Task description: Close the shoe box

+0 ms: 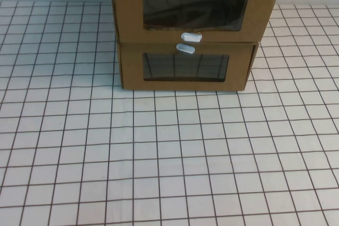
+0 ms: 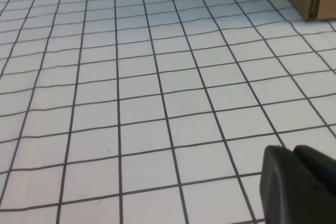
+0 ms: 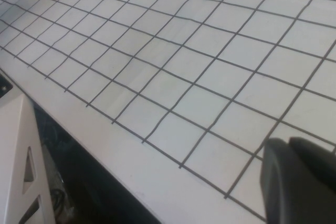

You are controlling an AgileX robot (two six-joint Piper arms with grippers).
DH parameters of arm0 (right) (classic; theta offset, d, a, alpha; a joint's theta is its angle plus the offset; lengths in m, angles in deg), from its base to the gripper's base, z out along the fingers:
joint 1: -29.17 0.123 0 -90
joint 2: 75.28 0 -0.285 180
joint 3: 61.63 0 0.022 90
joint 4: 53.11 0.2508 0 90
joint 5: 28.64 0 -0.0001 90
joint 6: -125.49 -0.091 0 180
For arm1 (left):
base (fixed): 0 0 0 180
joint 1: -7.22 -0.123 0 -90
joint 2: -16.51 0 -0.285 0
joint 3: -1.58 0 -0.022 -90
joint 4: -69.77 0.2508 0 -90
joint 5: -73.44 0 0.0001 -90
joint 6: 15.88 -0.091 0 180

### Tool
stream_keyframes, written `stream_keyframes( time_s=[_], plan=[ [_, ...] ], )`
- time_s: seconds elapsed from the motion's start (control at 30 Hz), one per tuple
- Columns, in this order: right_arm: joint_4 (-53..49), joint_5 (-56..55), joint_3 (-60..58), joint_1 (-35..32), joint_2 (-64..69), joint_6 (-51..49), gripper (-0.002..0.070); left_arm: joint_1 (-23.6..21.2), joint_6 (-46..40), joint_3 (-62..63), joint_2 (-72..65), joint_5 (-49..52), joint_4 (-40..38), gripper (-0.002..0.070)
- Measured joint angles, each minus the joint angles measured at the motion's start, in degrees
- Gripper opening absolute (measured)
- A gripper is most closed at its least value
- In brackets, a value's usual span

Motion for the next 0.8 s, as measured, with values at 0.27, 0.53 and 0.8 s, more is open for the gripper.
stream_keyframes(
  time_s=[0.27,0.53,0.8],
  plan=[
    [0.0,0.0,0.0,0.0,0.0,0.0,-0.0014,0.0,0.1,0.0,0.0,0.0,0.0,-0.0005],
    [-0.7,-13.9,-0.1,0.0,-1.2,0.0,-0.0014,0.0,0.1,0.0,0.0,0.0,0.1,-0.0005],
    [-21.9,-36.3,-0.1,0.0,-4.7,-8.8,-0.0014,0.0,0.1,0.0,0.0,0.0,0.2,-0.0005]
  ],
)
